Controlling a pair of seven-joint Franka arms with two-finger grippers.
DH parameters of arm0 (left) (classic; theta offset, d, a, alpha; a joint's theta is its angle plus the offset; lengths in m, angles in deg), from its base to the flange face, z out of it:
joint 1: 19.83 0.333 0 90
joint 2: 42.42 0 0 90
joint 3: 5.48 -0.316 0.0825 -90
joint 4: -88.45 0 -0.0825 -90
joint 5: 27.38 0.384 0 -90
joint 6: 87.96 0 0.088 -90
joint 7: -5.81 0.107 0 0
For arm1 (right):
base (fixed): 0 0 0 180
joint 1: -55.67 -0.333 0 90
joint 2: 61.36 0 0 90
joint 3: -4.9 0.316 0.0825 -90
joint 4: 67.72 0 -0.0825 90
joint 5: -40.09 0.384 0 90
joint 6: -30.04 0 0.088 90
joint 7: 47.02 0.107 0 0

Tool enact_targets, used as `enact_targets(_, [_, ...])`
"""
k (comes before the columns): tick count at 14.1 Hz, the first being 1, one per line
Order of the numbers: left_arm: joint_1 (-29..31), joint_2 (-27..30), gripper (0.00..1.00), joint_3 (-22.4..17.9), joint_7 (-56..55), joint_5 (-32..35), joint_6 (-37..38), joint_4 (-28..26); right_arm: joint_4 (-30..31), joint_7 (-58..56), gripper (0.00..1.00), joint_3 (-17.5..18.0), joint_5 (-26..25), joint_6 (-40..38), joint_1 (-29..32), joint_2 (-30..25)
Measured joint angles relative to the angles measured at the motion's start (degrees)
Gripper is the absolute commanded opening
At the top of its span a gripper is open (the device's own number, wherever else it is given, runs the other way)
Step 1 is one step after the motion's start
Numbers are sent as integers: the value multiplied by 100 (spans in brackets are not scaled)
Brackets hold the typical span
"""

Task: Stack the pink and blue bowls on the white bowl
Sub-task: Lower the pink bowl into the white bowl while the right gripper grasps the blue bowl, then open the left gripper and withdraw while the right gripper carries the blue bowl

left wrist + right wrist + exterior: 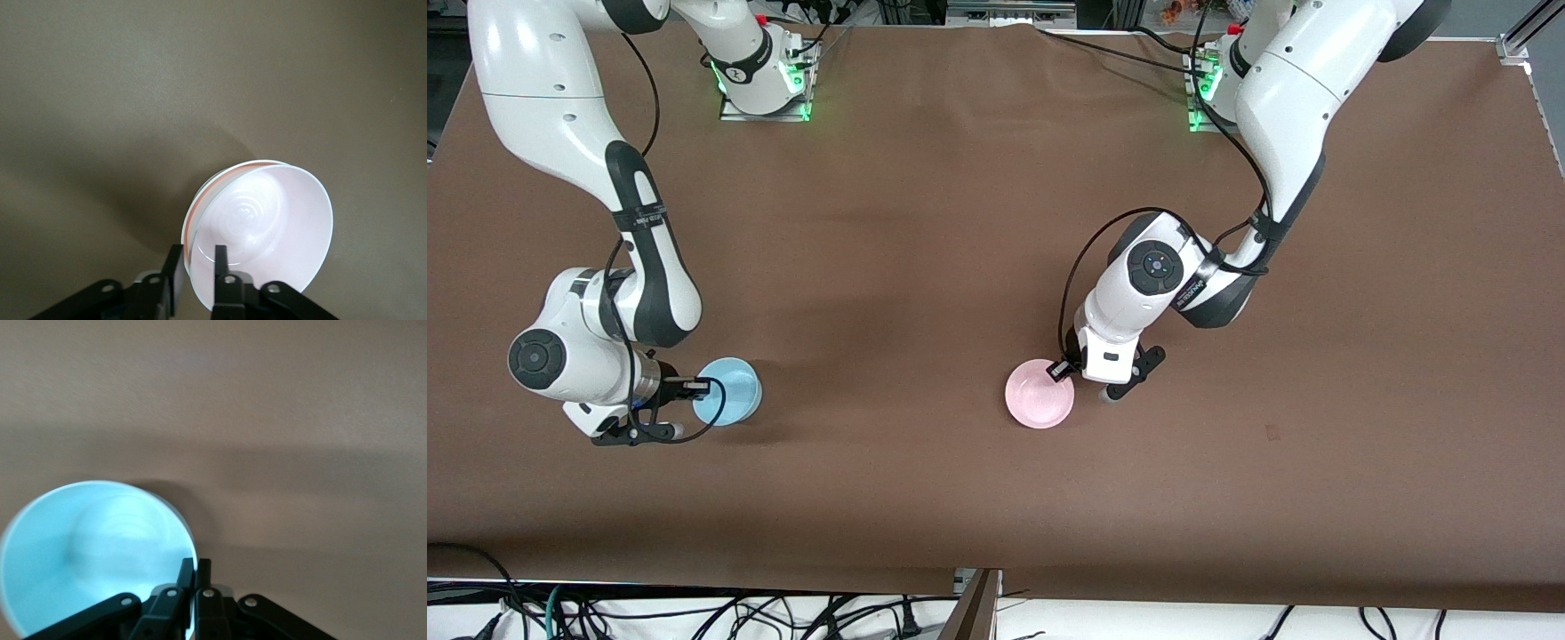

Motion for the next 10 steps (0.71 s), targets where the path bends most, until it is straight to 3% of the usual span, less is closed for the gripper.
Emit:
enact_targets(2, [-1, 0, 34, -2, -2, 0, -16, 2, 1, 0, 0, 0, 3, -7, 0, -17])
enact_targets(6, [1, -1, 8, -20, -6, 0, -23, 20, -13, 0, 0, 0, 3, -8, -1, -78])
enact_targets(10, [4, 0, 0, -26, -12, 0, -31, 157, -99, 0, 0, 0, 10, -287, -7, -274])
